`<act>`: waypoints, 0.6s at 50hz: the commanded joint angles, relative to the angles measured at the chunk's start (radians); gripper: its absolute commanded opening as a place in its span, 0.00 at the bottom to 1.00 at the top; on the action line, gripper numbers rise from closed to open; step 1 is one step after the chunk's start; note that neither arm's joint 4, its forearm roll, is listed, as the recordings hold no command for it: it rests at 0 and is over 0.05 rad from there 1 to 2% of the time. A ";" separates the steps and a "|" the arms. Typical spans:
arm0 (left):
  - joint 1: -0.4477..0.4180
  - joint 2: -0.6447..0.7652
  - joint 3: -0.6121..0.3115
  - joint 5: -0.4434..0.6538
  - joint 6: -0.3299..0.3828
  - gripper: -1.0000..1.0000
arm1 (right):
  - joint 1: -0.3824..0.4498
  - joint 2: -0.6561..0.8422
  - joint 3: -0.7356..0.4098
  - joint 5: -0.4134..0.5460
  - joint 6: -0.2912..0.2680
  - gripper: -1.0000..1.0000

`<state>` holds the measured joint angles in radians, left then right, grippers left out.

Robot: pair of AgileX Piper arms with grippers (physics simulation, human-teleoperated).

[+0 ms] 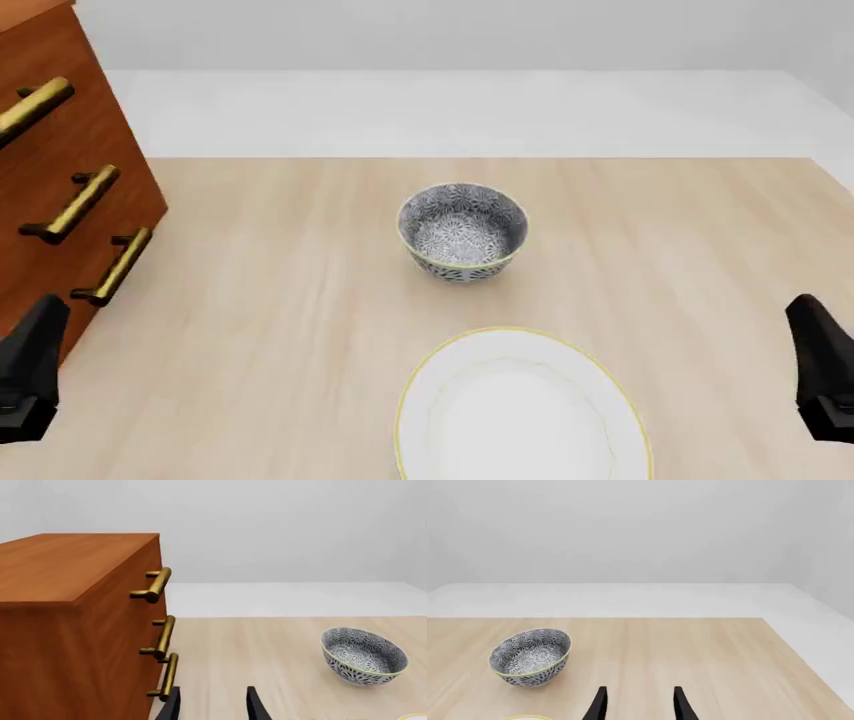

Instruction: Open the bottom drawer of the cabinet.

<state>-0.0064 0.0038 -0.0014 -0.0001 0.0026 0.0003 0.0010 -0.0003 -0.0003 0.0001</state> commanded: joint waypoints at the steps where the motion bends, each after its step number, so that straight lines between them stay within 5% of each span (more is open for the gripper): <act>1: -0.025 0.035 -0.010 -0.016 0.018 1.00 | 0.001 0.003 -0.001 -0.001 0.000 1.00; 20: -0.093 0.313 -0.228 -0.123 0.112 1.00 | 0.002 0.004 -0.001 -0.001 0.000 1.00; 25: -0.132 0.516 -0.300 -0.187 0.249 1.00 | 0.003 0.004 -0.001 -0.002 0.000 1.00; 28: -0.145 0.514 -0.326 -0.140 0.319 1.00 | 0.003 0.004 -0.001 -0.002 0.000 1.00; 30: -0.143 0.489 -0.354 -0.092 0.297 1.00 | 0.003 0.004 -0.001 -0.001 0.000 1.00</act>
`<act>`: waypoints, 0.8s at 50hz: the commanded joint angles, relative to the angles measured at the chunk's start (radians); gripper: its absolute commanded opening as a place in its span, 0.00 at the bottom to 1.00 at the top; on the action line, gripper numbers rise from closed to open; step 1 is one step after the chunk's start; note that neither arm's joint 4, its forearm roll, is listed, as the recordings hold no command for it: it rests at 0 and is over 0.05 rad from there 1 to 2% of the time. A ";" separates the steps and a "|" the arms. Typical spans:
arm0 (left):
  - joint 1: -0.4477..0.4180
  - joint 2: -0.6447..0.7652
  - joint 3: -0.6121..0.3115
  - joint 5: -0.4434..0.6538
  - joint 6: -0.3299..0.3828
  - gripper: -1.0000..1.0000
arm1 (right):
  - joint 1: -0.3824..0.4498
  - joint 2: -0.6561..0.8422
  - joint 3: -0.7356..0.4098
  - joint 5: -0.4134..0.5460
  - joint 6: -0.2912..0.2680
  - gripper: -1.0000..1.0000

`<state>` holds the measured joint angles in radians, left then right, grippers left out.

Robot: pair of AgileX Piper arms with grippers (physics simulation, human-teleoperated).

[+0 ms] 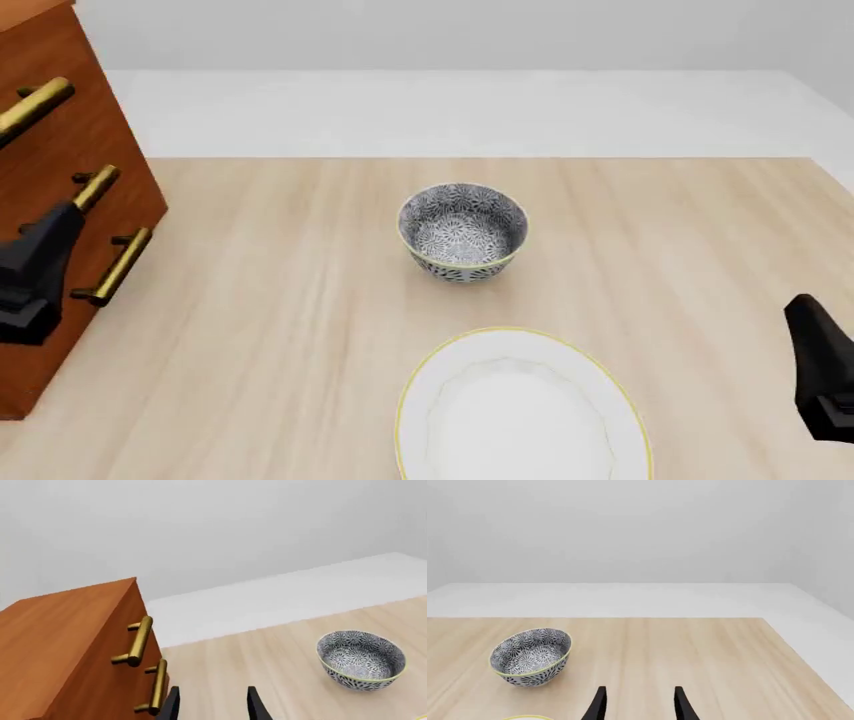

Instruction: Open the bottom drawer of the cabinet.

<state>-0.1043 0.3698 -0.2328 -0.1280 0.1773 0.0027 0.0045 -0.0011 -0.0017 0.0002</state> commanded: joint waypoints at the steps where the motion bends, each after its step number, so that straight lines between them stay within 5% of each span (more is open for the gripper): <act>1: -0.051 0.132 -0.138 0.059 0.144 1.00 | 0.001 0.000 0.000 0.000 0.000 1.00; 8: -0.059 0.139 -0.193 0.153 0.230 1.00 | 0.001 -0.002 0.000 0.002 0.000 1.00; 12: -0.058 0.190 -0.182 0.173 0.350 1.00 | 0.001 -0.003 -0.001 0.003 0.000 1.00; 28: -0.142 0.294 -0.289 0.319 0.490 1.00 | 0.002 -0.003 -0.001 0.004 -0.001 1.00; 40: -0.157 0.322 -0.254 0.383 0.654 1.00 | 0.002 -0.003 -0.001 0.004 0.000 1.00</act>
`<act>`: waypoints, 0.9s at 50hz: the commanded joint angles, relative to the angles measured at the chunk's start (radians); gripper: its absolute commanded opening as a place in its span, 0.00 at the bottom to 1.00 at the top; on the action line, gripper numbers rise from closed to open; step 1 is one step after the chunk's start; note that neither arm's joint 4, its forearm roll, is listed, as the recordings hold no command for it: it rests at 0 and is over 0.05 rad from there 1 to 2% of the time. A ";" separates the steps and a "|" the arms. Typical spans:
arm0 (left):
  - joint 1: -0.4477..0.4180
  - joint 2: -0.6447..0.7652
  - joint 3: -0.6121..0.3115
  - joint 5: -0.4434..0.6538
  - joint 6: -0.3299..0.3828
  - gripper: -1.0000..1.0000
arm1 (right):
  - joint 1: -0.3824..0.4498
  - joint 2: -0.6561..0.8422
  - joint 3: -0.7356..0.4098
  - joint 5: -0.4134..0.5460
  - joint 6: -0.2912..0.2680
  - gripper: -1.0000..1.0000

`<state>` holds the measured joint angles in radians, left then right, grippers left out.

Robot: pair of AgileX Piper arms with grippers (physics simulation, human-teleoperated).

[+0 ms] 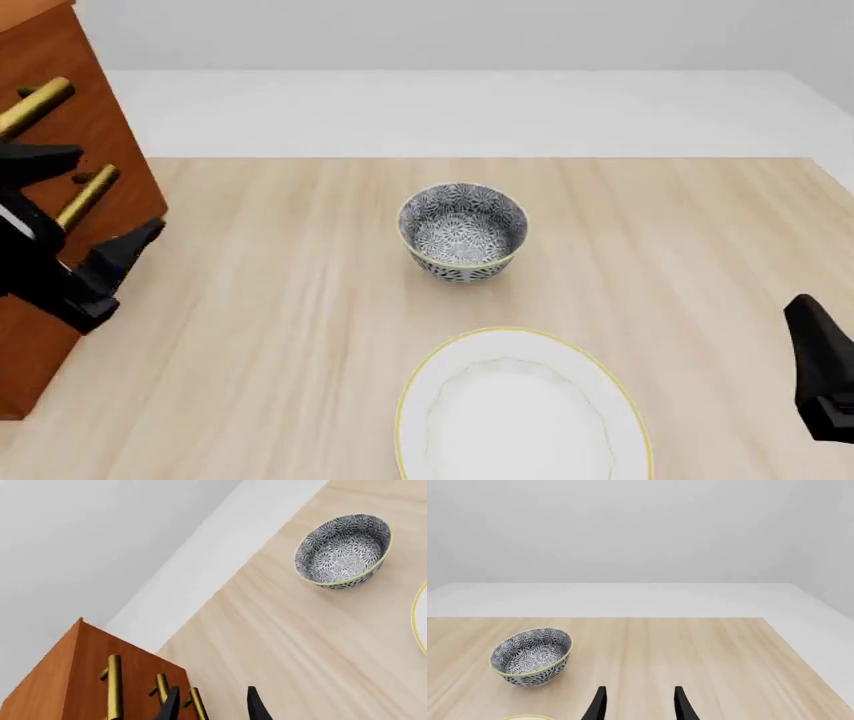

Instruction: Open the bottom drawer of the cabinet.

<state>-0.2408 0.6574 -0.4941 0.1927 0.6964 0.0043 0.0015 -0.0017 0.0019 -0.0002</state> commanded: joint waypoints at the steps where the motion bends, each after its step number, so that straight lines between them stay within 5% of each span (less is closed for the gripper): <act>1: -0.009 0.032 0.022 0.059 0.167 1.00 | 0.000 0.000 0.000 0.000 0.000 1.00; 7: 0.039 0.018 0.066 0.083 0.276 1.00 | 0.000 0.000 0.000 0.000 0.000 1.00; 9: 0.141 -0.014 0.134 0.097 0.426 1.00 | 0.000 0.000 0.000 0.000 0.000 1.00; 11: 0.161 -0.022 0.162 0.093 0.470 1.00 | 0.000 0.000 0.000 0.000 0.000 1.00; 27: 0.203 0.037 0.258 -0.022 0.583 1.00 | 0.000 0.000 0.000 0.000 0.000 1.00; 29: 0.224 0.044 0.302 -0.060 0.646 1.00 | 0.000 0.000 0.000 0.000 0.000 1.00; 38: 0.214 0.109 0.297 -0.130 0.646 1.00 | 0.000 0.000 0.000 0.000 0.000 1.00; 45: 0.267 0.170 0.352 -0.237 0.718 1.00 | 0.000 0.000 0.000 0.000 0.000 1.00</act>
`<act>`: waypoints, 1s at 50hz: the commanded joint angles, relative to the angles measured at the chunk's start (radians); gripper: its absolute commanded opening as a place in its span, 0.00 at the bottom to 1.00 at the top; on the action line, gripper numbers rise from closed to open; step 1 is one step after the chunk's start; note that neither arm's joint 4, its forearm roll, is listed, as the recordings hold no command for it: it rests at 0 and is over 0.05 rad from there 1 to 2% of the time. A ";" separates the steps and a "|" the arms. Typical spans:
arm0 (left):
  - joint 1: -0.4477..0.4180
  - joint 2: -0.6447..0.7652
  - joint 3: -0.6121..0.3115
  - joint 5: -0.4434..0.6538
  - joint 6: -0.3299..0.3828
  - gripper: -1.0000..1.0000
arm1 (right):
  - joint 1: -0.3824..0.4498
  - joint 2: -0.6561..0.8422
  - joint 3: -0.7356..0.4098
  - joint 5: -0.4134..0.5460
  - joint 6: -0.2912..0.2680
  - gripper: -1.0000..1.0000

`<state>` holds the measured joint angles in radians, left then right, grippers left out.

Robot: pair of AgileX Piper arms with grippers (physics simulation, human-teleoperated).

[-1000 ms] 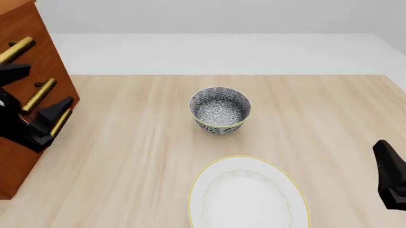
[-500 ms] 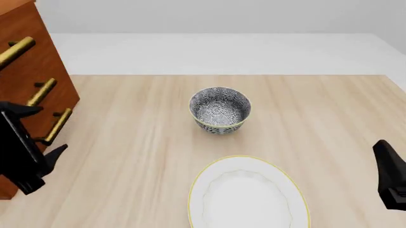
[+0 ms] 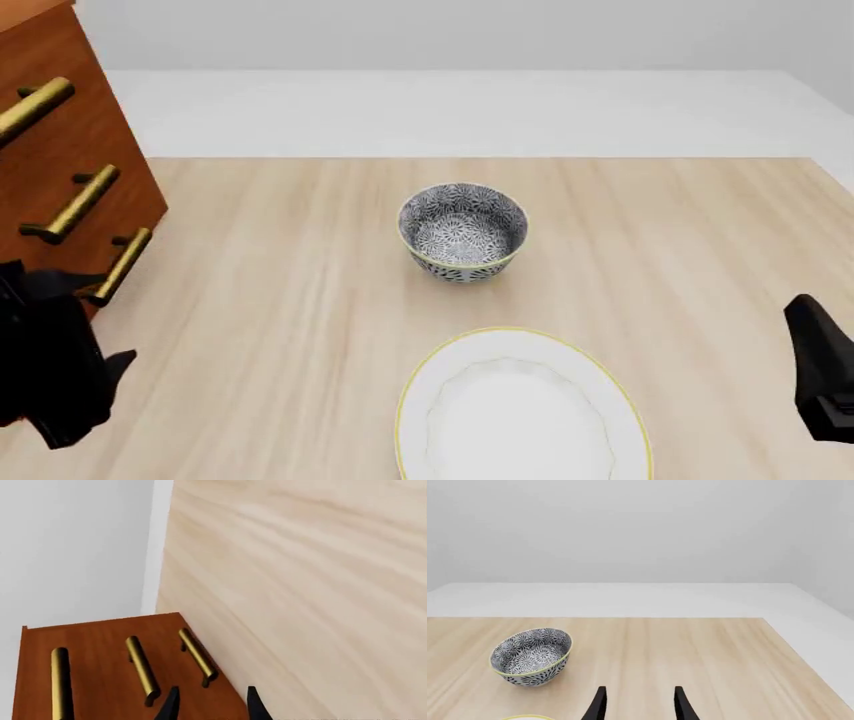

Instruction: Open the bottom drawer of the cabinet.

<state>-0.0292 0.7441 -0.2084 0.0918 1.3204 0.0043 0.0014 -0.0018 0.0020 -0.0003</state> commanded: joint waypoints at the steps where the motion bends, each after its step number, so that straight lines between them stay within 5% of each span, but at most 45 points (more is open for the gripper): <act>1: 0.058 0.090 0.070 -0.146 0.099 1.00 | 0.000 0.000 0.000 0.000 0.000 1.00; 19: 0.099 0.369 0.091 -0.458 0.181 1.00 | 0.000 0.000 0.000 0.000 0.000 1.00; 50: 0.139 0.620 0.079 -0.715 0.217 1.00 | 0.000 0.000 0.000 0.000 0.000 1.00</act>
<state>0.1100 1.2849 -0.1214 -0.5436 1.5329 0.0043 0.0014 -0.0018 0.0020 -0.0002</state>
